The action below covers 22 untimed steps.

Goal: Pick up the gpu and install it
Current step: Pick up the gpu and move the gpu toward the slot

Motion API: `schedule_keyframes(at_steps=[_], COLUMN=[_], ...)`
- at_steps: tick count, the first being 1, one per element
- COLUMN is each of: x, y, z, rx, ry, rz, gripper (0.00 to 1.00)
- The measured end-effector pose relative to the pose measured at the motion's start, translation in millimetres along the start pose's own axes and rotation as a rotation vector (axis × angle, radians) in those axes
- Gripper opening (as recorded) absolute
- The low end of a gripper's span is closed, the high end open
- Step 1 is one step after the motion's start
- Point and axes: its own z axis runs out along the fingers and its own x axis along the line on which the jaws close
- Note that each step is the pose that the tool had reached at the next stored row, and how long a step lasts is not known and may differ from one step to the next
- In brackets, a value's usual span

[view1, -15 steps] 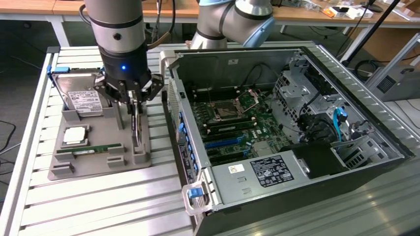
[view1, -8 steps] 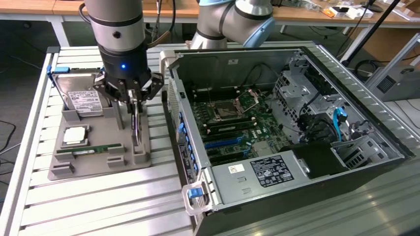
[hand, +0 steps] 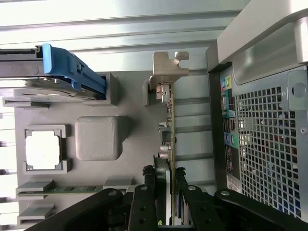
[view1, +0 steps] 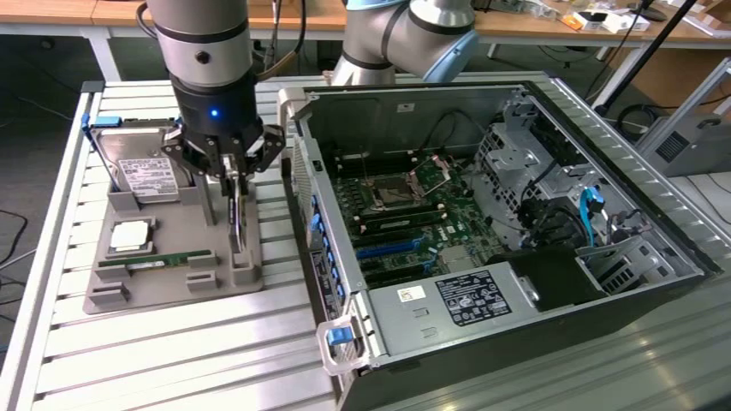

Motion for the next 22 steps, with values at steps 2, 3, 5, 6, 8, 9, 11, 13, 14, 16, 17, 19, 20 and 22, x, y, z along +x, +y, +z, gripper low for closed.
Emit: schedule_keyframes(at_steps=[2, 3, 5, 6, 8, 9, 11, 13, 14, 16, 17, 19, 20, 22], x=[0.0, 0.0, 0.0, 0.0, -0.1, -0.1, -0.1, -0.1, -0.1, -0.1, -0.1, -0.1, -0.1, -0.1], y=[0.0, 0.0, 0.1, 0.1, 0.1, 0.1, 0.1, 0.2, 0.2, 0.2, 0.2, 0.2, 0.2, 0.3], z=[-0.5, -0.9, -1.4, -1.7, -2.4, -2.7, -3.3, -3.7, -3.9, -4.6, -4.7, -5.1, -5.4, -5.9], rx=[0.0000, 0.0000, -0.0001, -0.0002, -0.0002, -0.0002, -0.0002, -0.0003, -0.0003, -0.0003, -0.0003, -0.0003, -0.0002, -0.0003], ry=[0.0000, 0.0000, 0.0000, 0.0000, 0.0000, 0.0000, 0.0000, -0.0001, -0.0001, 0.0000, 0.0000, 0.0000, 0.0000, 0.0000], rz=[0.000, 0.000, 0.000, 0.000, 0.000, 0.000, 0.000, 0.000, 0.000, 0.000, 0.000, 0.000, 0.000, 0.000], gripper=[0.27, 0.27, 0.27, 0.27, 0.27, 0.27, 0.27, 0.27, 0.27, 0.27, 0.27, 0.27, 0.27, 0.27])
